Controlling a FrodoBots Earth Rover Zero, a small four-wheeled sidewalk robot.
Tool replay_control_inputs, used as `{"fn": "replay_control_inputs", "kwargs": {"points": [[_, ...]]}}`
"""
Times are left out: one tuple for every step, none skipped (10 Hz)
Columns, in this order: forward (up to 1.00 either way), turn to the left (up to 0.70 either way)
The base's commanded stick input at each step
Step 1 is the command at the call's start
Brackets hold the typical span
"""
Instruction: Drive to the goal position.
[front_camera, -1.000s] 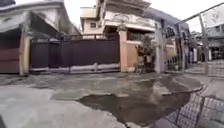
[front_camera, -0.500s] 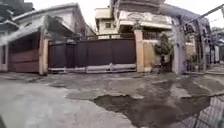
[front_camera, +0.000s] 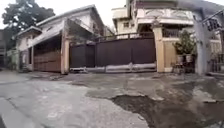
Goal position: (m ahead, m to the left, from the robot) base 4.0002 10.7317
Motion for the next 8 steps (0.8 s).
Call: {"fn": "replay_control_inputs", "kwargs": {"points": [[0.11,0.43],[1.0,0.27],[1.0,0.27],[1.0,0.27],[1.0,0.27],[1.0,0.27],[1.0,0.27],[1.0,0.27]]}}
